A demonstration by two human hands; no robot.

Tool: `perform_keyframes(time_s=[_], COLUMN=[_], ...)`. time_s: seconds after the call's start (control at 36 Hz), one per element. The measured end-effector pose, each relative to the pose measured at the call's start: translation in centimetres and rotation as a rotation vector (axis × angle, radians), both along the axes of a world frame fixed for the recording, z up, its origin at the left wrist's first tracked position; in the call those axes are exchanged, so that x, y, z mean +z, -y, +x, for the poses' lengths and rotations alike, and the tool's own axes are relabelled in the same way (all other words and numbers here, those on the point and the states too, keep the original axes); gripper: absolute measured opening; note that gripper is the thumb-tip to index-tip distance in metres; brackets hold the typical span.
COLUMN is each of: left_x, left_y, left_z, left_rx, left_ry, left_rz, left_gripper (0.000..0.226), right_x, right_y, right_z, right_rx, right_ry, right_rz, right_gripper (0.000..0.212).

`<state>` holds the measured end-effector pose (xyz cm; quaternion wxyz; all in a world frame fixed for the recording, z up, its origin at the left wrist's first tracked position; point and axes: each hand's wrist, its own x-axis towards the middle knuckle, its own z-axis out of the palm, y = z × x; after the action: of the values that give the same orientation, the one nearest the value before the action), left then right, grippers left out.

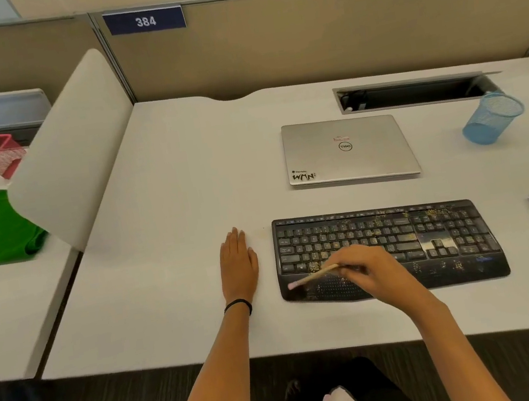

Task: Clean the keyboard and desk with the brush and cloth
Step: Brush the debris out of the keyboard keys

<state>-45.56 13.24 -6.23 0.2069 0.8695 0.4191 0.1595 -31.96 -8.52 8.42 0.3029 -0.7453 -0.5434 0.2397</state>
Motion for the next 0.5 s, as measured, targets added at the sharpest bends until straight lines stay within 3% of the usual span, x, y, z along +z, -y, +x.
perform_keyframes(time_s=[0.5], left_x=[-0.05], left_y=[-0.04], left_z=[-0.04], left_rx=[-0.008], left_ry=[-0.012], left_rz=[-0.015], left_gripper=[0.048], right_x=[0.44], right_y=[0.83], right_z=[-0.69], right_rx=[0.002], right_ry=[0.058], right_rz=[-0.058], right_gripper=[0.024])
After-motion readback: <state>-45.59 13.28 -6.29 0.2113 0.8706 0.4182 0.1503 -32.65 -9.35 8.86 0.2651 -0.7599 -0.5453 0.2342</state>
